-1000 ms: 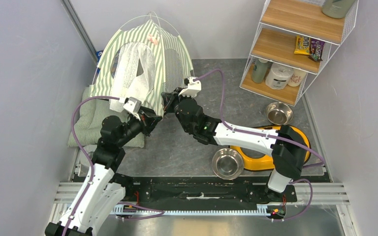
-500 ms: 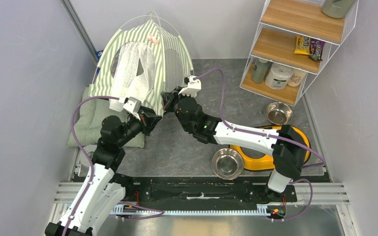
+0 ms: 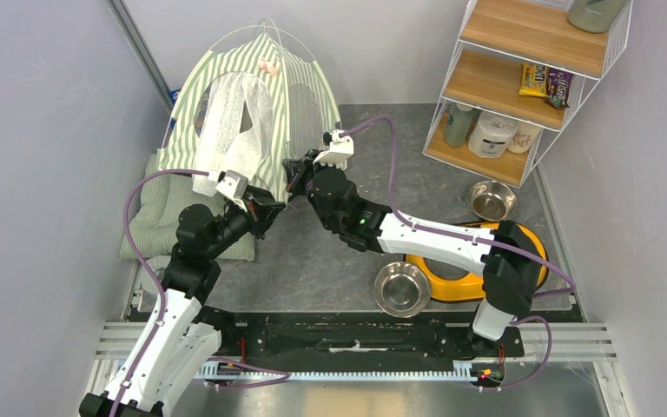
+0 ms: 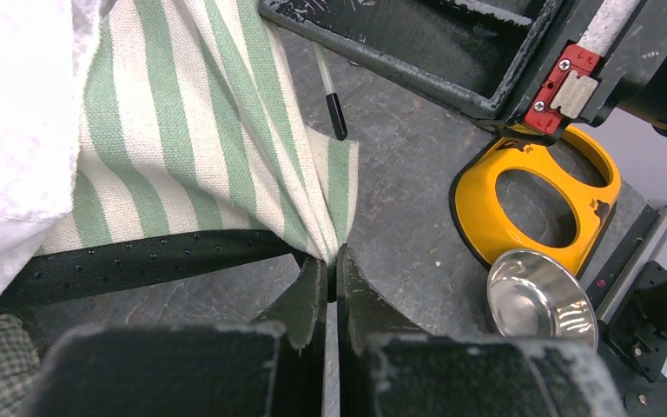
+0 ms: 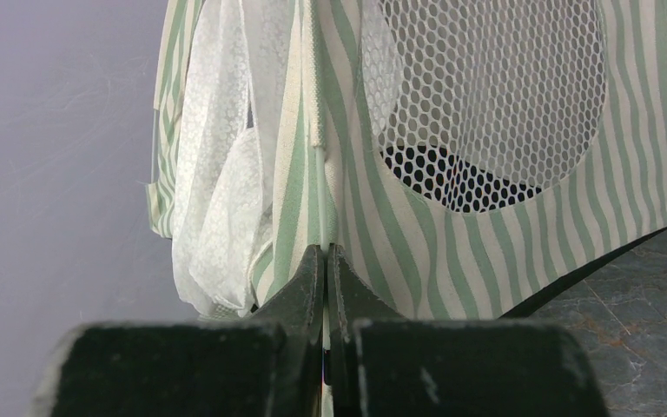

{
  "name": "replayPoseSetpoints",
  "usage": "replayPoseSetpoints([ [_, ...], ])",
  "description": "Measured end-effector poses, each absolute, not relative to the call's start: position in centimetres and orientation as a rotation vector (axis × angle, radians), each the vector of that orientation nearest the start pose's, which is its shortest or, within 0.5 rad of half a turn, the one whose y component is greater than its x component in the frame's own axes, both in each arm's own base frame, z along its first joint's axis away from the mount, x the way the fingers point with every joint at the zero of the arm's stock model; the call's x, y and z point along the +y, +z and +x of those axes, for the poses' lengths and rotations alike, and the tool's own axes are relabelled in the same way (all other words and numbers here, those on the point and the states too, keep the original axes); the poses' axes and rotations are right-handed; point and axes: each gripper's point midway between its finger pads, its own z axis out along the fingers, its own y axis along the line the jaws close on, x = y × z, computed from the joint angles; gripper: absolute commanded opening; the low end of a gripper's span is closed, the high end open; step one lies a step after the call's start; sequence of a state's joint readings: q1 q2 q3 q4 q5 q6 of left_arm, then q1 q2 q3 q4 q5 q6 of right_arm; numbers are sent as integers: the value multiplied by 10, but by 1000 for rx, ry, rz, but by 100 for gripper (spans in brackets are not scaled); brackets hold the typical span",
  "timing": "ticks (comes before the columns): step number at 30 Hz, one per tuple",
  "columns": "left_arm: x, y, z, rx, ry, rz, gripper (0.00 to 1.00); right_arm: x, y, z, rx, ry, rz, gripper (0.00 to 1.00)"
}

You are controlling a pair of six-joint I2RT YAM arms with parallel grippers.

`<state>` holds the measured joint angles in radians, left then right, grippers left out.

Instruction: Set up the pet tent

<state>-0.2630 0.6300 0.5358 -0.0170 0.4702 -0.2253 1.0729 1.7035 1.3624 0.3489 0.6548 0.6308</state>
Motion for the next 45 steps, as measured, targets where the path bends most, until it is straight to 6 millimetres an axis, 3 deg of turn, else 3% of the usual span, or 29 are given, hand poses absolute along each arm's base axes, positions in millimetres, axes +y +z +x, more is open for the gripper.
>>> replayPoseSetpoints([
  [45, -156, 243, 241, 1689, -758, 392, 2, 427, 311, 335, 1622, 777, 132, 0],
])
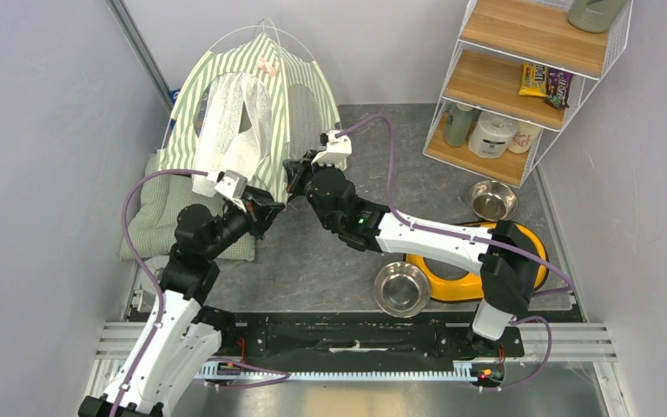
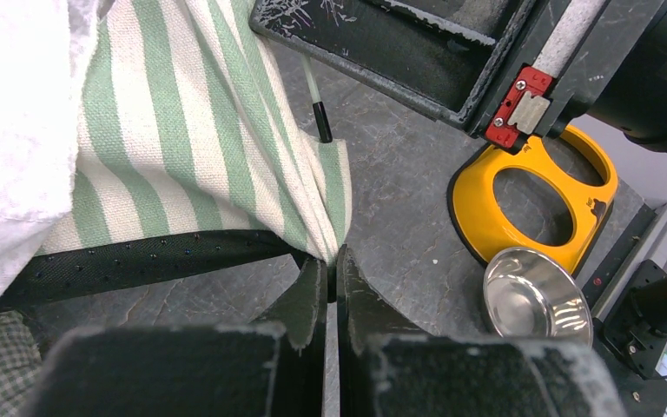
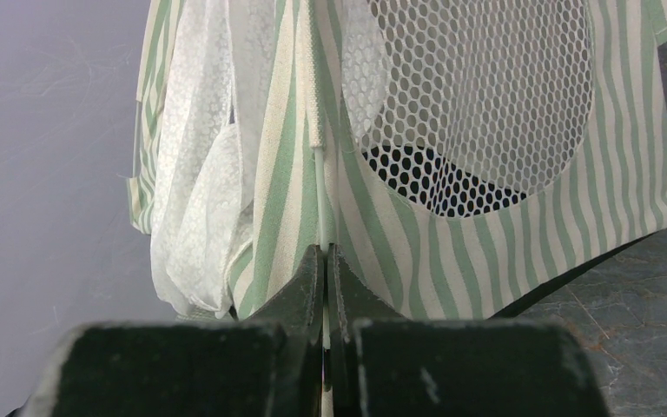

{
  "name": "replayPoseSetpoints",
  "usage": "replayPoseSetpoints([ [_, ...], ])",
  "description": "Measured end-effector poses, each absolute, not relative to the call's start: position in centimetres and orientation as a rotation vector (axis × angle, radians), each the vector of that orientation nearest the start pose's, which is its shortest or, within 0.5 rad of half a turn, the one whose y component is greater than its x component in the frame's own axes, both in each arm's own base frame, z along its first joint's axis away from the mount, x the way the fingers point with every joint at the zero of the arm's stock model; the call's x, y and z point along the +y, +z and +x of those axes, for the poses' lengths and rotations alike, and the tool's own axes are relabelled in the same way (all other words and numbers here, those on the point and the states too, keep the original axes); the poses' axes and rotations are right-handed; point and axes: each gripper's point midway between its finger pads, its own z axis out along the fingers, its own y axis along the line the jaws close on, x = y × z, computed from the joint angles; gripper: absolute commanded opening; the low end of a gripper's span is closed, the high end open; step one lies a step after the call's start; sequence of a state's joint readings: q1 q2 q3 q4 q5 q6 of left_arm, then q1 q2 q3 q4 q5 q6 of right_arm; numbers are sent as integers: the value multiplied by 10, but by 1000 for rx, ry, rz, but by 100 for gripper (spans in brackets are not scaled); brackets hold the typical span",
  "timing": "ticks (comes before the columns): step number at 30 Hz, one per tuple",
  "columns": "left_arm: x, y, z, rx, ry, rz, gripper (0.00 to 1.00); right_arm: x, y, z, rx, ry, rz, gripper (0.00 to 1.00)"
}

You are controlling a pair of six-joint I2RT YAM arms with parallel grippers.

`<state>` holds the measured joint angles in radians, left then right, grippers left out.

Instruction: Set up the pet tent

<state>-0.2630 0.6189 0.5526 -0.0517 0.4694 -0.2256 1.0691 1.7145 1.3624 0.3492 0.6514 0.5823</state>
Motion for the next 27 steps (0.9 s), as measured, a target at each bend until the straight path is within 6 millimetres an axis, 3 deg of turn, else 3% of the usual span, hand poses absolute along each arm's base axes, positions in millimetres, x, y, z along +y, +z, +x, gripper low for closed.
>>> replayPoseSetpoints([
  [27, -156, 246, 242, 1694, -787, 341, 2, 430, 312, 335, 1629, 832, 166, 0],
])
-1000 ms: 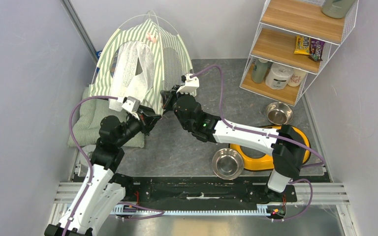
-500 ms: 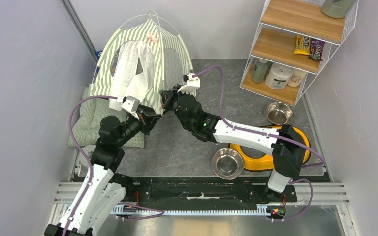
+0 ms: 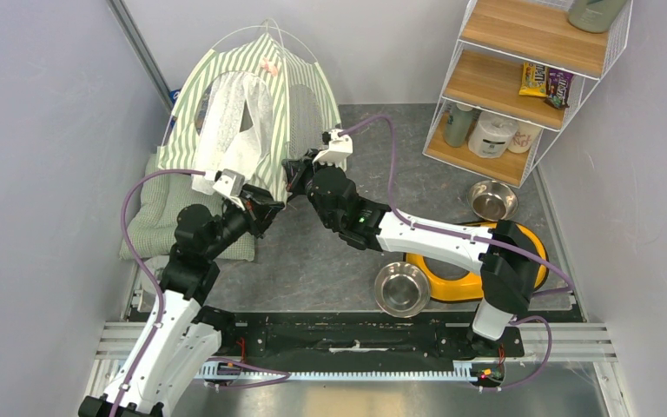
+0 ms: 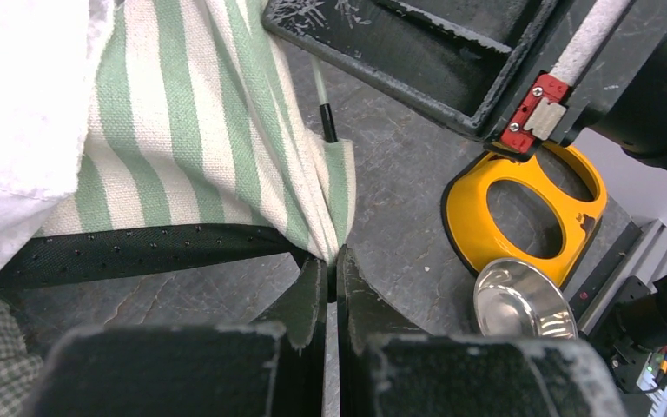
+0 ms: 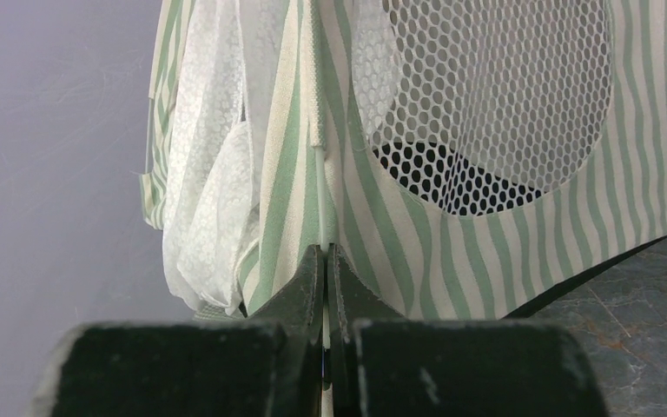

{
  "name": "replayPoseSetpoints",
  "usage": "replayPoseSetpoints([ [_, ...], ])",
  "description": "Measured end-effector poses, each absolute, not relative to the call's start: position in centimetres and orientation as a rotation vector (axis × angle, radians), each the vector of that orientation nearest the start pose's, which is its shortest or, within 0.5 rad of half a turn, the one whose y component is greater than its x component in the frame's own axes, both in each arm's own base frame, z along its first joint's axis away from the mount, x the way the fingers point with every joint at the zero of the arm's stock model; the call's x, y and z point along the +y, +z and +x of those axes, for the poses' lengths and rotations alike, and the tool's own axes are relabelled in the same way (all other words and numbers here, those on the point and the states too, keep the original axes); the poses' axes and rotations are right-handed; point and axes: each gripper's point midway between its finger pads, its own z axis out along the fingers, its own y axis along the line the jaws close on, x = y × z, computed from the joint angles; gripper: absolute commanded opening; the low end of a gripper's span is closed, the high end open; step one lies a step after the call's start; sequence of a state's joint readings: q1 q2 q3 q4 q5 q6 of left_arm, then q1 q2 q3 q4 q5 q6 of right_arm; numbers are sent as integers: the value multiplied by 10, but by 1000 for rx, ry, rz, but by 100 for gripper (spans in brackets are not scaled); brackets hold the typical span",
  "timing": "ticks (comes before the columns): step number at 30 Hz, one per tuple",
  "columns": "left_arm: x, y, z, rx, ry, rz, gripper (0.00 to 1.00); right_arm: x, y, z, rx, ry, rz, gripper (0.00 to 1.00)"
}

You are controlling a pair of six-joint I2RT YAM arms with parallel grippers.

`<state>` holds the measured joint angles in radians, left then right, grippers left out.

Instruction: Set up the pet tent

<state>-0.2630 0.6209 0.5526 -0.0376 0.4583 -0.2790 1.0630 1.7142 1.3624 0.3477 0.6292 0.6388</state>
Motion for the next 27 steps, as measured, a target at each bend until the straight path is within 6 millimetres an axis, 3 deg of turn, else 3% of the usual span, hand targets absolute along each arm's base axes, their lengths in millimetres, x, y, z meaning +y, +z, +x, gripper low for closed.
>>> replayPoseSetpoints([
  [10, -151, 248, 242, 1700, -762, 317, 2, 429, 312, 335, 1625, 795, 121, 0],
  [27, -154, 251, 243, 1699, -800, 279, 2, 436, 314, 332, 1636, 889, 157, 0],
])
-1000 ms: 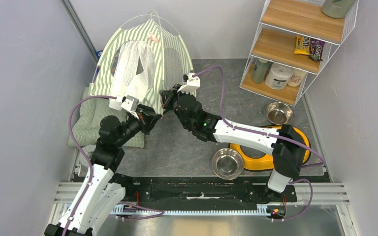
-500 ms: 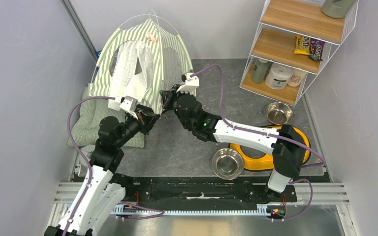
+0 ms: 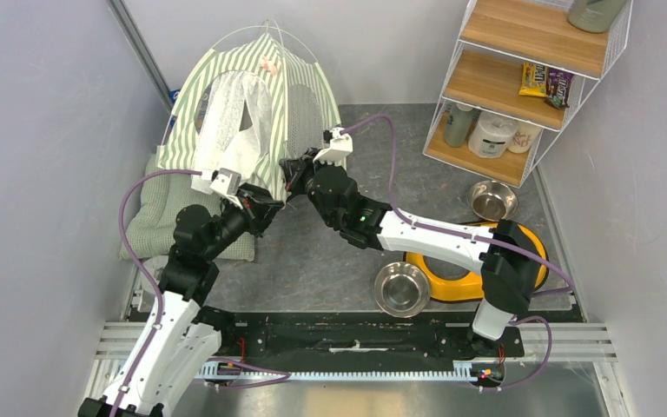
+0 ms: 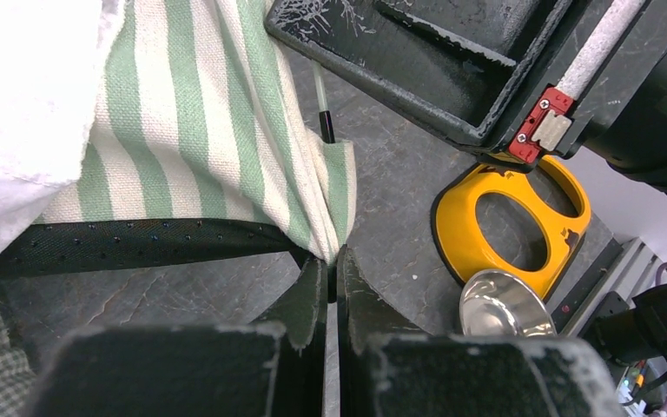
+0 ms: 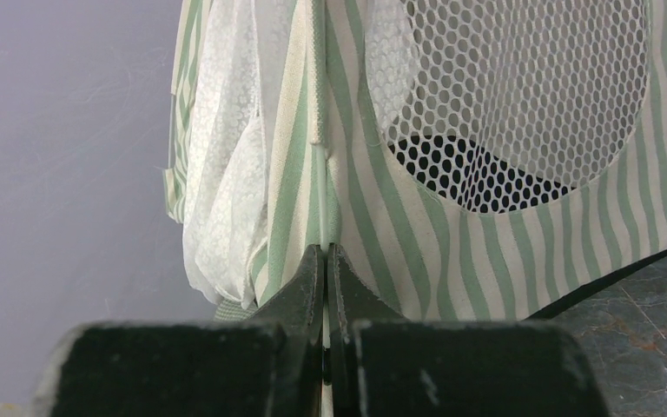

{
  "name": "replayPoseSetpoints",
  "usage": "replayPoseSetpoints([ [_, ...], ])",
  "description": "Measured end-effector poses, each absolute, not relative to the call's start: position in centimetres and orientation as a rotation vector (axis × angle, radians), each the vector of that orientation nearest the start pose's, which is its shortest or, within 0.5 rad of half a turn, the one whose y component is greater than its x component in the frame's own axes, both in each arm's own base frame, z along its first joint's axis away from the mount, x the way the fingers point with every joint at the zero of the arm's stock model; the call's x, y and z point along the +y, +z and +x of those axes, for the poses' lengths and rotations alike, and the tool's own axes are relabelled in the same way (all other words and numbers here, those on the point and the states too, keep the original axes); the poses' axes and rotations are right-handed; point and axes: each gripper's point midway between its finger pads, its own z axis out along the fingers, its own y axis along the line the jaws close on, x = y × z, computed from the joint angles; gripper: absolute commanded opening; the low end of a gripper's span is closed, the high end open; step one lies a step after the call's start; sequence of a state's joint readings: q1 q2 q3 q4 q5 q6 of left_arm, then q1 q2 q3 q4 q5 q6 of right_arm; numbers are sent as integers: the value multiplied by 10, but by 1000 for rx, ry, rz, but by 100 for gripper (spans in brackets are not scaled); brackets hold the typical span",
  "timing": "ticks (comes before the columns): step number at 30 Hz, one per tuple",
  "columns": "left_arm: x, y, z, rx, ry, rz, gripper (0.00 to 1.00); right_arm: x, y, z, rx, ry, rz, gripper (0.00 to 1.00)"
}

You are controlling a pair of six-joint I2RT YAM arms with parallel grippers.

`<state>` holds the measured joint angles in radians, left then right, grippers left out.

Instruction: Set up the pet tent

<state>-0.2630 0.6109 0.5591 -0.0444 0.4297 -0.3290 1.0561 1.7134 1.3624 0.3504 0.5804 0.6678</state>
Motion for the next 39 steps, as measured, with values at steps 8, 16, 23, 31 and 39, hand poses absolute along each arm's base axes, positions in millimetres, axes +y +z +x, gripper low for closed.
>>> replayPoseSetpoints([
  [8, -155, 256, 243, 1689, -830, 248, 2, 434, 318, 331, 1630, 903, 172, 0],
  [16, -153, 259, 240, 1681, -825, 234, 2, 428, 314, 330, 1628, 883, 166, 0],
  [23, -153, 257, 240, 1679, -847, 199, 2, 433, 320, 322, 1608, 900, 131, 0],
  [31, -157, 254, 239, 1687, -890, 175, 2, 439, 322, 314, 1602, 917, 120, 0],
  [39, -156, 259, 236, 1672, -896, 171, 2, 435, 321, 315, 1596, 863, 112, 0],
])
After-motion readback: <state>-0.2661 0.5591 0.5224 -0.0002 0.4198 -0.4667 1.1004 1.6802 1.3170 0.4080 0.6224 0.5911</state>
